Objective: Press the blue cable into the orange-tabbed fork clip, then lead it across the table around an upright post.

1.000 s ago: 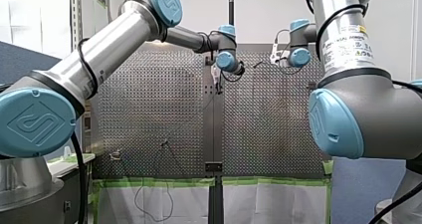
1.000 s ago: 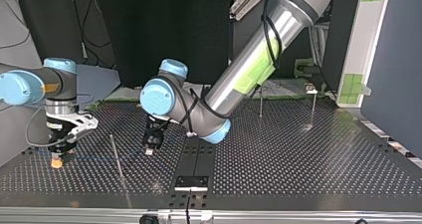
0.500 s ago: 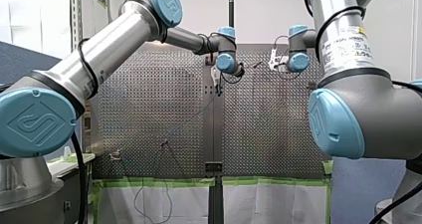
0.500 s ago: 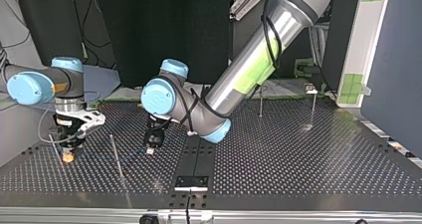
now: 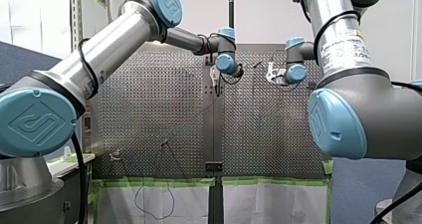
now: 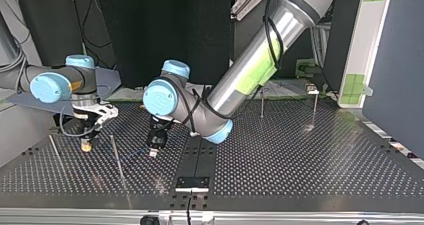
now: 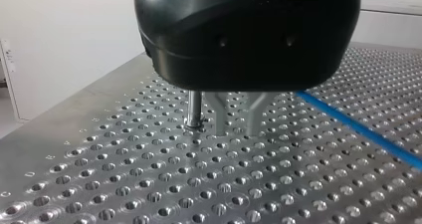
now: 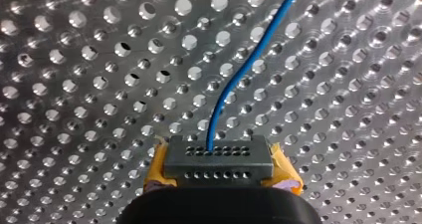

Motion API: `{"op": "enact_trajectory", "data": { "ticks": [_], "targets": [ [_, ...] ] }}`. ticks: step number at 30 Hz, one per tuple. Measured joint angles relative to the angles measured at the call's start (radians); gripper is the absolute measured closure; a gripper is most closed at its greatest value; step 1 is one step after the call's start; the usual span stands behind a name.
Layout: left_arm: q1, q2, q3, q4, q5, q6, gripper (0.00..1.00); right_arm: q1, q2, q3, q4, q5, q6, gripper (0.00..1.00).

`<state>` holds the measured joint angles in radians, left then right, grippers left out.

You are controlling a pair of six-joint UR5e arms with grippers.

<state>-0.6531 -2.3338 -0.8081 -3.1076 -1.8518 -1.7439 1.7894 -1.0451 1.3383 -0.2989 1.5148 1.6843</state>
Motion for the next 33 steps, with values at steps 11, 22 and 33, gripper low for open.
{"op": "enact_trajectory", "data": {
  "ticks": [11,22,33],
  "targets": [
    [0.005,-0.004,-0.001,0.001,-0.028,0.007,0.01,0.003,0.032,0.025,-0.004,0.007,-0.021,1.00],
    [0.007,-0.047,-0.001,0.005,-0.003,0.003,0.01,-0.009,0.083,0.106,-0.081,0.010,-0.045,1.00],
    [0.000,-0.049,-0.001,0.023,-0.018,-0.006,0.01,-0.026,0.158,0.124,-0.142,0.035,-0.047,1.00]
  ]
}}
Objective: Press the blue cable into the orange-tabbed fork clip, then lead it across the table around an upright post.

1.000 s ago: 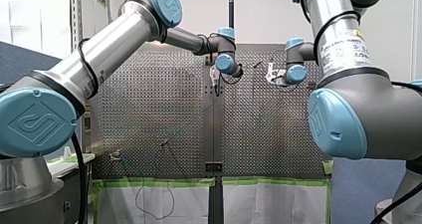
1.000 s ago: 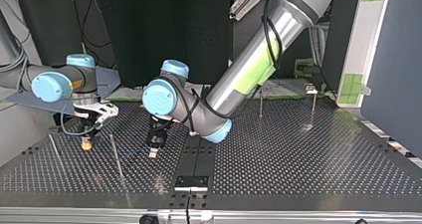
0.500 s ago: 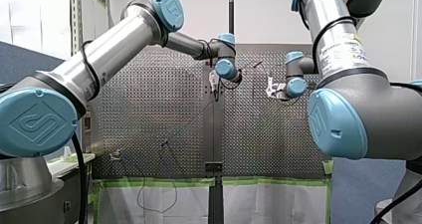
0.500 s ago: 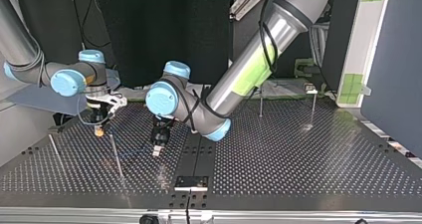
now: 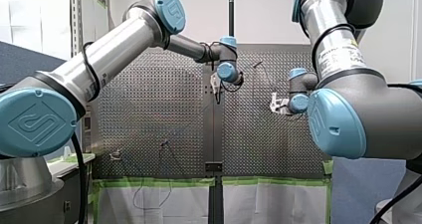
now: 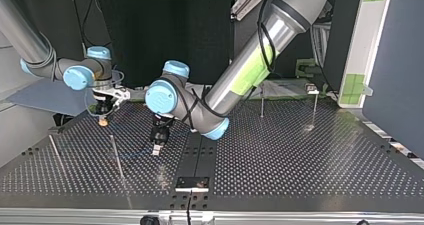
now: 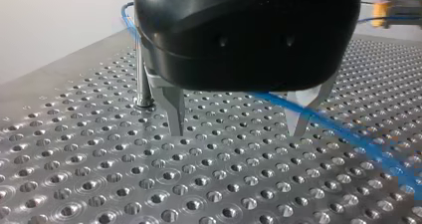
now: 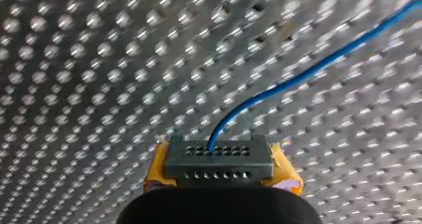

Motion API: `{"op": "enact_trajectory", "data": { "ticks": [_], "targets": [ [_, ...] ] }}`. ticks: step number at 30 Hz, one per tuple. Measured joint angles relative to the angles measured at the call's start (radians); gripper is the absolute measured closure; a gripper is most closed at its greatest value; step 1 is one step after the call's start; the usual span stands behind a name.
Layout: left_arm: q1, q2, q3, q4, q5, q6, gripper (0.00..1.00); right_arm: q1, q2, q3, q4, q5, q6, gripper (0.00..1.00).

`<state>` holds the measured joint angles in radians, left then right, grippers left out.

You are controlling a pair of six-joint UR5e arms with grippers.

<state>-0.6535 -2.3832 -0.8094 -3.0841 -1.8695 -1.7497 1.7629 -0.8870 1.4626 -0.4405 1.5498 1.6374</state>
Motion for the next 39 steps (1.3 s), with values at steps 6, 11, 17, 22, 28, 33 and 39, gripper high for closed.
{"op": "enact_trajectory", "data": {
  "ticks": [6,11,17,22,28,33,39],
  "targets": [
    [-0.001,0.000,0.000,0.001,-0.017,0.000,0.01,-0.004,0.051,0.002,-0.025,0.024,0.002,1.00],
    [-0.005,0.000,0.001,0.001,-0.051,-0.004,0.01,-0.013,0.080,0.013,-0.052,0.043,0.012,1.00],
    [-0.015,0.000,0.000,0.007,-0.102,-0.021,0.01,-0.030,0.108,0.032,-0.090,0.057,0.025,1.00],
    [-0.020,0.000,0.000,0.008,-0.131,-0.024,0.01,-0.044,0.138,0.038,-0.113,0.066,0.027,1.00],
    [-0.021,-0.001,0.001,0.011,-0.141,-0.024,0.01,-0.055,0.184,0.038,-0.141,0.067,0.025,1.00],
    [-0.020,-0.001,0.001,0.021,-0.139,-0.025,0.01,-0.071,0.226,0.039,-0.168,0.065,0.021,1.00],
    [-0.018,-0.001,0.002,0.033,-0.134,-0.026,0.01,-0.091,0.250,0.039,-0.190,0.065,0.016,1.00]
  ]
}}
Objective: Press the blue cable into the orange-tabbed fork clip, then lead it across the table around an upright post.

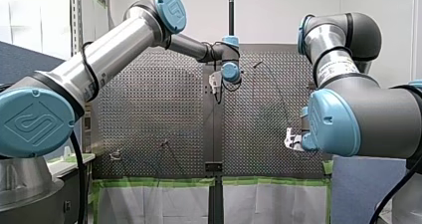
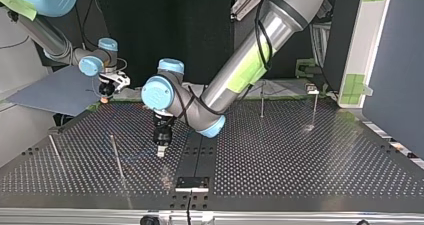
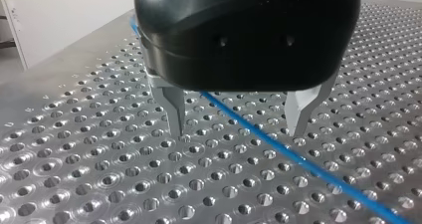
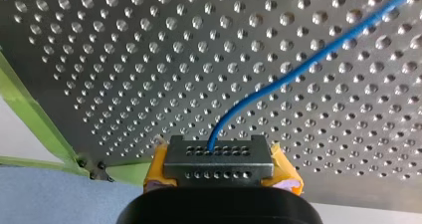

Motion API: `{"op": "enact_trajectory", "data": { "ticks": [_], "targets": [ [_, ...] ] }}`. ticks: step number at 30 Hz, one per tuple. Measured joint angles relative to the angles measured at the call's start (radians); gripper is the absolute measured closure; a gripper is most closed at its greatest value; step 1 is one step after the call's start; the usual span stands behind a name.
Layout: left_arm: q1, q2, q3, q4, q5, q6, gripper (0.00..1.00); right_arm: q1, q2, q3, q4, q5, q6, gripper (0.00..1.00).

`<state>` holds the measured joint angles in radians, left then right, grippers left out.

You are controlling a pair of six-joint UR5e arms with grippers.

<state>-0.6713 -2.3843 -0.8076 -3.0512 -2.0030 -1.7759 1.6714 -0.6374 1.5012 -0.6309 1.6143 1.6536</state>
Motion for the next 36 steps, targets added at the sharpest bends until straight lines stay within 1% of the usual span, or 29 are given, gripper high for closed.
{"op": "enact_trajectory", "data": {
  "ticks": [7,11,14,24,30,36],
  "targets": [
    [0.000,0.000,0.001,0.001,0.000,0.000,0.01,-0.025,0.009,0.000,-0.022,-0.002,0.006,1.00],
    [0.001,0.000,0.001,0.001,-0.003,-0.007,0.01,-0.033,0.014,0.000,-0.034,-0.003,0.006,1.00],
    [0.001,0.000,0.001,0.000,-0.004,-0.010,0.01,-0.038,0.027,0.000,-0.045,-0.004,0.008,1.00],
    [-0.001,0.000,0.001,-0.001,-0.004,-0.011,0.01,-0.057,0.101,-0.007,-0.088,-0.004,0.013,1.00],
    [-0.002,0.000,0.001,-0.002,-0.005,-0.011,0.01,-0.062,0.154,-0.015,-0.113,-0.003,0.015,1.00],
    [-0.003,0.000,0.001,-0.002,-0.008,-0.011,0.01,-0.069,0.192,-0.029,-0.126,-0.004,0.017,1.00]
  ]
}}
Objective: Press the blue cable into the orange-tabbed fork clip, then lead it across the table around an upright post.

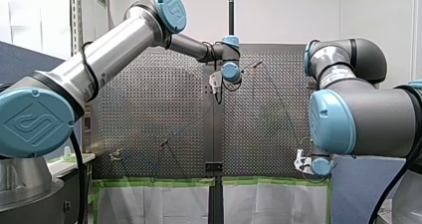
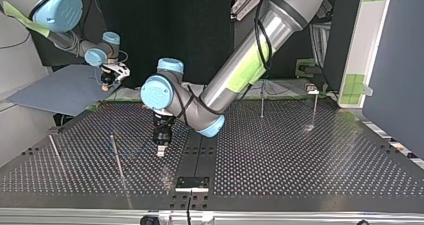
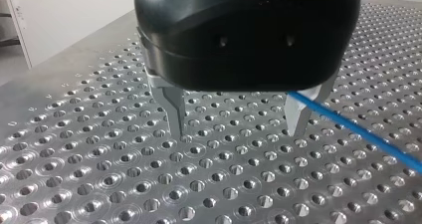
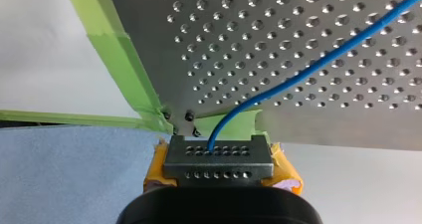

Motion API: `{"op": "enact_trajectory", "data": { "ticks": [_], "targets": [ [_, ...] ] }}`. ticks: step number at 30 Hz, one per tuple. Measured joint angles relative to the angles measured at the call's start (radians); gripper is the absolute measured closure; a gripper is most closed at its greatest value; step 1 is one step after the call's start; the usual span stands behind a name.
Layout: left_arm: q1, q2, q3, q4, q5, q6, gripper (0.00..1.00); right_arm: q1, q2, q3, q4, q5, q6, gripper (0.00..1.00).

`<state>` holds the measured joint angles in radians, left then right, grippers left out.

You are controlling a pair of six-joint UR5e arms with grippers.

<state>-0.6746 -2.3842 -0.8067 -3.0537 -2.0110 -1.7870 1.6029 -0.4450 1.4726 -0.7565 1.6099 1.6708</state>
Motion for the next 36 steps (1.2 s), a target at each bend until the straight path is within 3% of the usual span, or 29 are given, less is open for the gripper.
{"op": "enact_trajectory", "data": {
  "ticks": [22,36],
  "targets": [
    [0.003,0.001,0.000,-0.006,-0.015,-0.003,0.01,-0.007,0.025,-0.021,-0.017,-0.002,0.002,1.00],
    [0.009,0.001,0.000,-0.109,-0.083,-0.048,0.01,-0.004,0.025,-0.022,-0.009,-0.004,0.001,1.00]
  ]
}}
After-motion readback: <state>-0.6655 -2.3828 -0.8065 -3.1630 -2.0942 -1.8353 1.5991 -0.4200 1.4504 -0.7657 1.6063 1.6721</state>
